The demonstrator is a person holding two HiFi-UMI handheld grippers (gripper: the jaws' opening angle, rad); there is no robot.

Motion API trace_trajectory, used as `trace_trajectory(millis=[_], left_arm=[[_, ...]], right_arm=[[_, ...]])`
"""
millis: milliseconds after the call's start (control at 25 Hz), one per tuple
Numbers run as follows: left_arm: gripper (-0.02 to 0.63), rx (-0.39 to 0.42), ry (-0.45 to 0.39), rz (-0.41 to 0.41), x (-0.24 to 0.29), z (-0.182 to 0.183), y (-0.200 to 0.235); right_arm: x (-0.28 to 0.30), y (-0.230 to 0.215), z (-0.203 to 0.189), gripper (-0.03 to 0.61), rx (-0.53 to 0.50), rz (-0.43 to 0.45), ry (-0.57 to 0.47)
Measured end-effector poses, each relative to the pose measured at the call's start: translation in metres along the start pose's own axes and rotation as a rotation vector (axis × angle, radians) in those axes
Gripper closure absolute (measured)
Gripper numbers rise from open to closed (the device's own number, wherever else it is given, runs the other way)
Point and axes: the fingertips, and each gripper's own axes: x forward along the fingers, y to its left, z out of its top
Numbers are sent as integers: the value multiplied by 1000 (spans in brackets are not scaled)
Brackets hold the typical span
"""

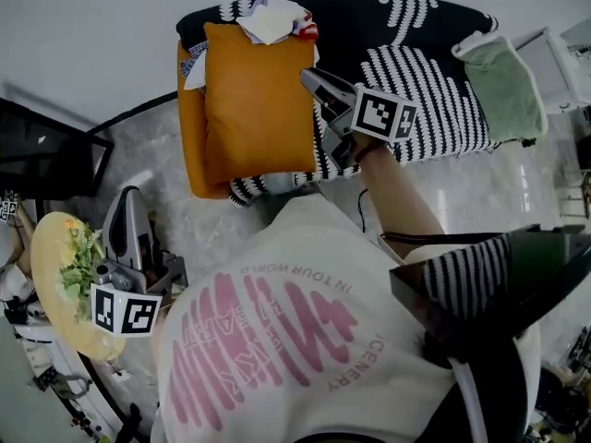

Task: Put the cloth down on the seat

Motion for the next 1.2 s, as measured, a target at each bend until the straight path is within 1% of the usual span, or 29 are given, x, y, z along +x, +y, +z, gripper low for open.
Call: trace_trajectory(millis=[40,80,120,160,280,440,520,640,760,880,1000,1080,1200], left_arm=[[604,-13,9,-17,0,-5,-2],[604,-25,15,-31,0,-9,-3],[604,-34,16,-43,1,-12,-4],[604,-40,13,-54,3,-12,-6],[604,-31,4,-91,8,-11,-14],[604,-20,-9,-125,6,-13,-35],[604,-33,-9,-124,0,-20,-45],[604,-53,-3,-123,-10,-32,-64],[604,-64,-3,-122,-23,-43,-89],[604,-69,-4,-130,-28,-51,-109],[604,-92,5,-153,-33,-58,-127],[604,-93,14,-172,-36,-62,-139],[604,-91,19,-193,-35,-63,-149]], right_arm=[[-14,11,-1,509,-15,-2,-10],[-28,20,-2,538,-37,-12,-16],[-43,27,-2,560,-65,-24,-17],[-57,34,-2,565,-99,-37,-15],[-97,47,2,566,-174,-68,-31],[-139,55,15,566,-177,-71,-114],[-155,57,15,566,-192,-69,-128],[-179,62,10,566,-229,-62,-121],[-204,71,0,566,-240,-43,-112],[-224,80,-6,566,-299,-37,-107],[-239,86,-18,566,-333,-38,-88],[-247,89,-24,566,-346,-39,-76],[-257,93,-21,566,-359,-39,-89]])
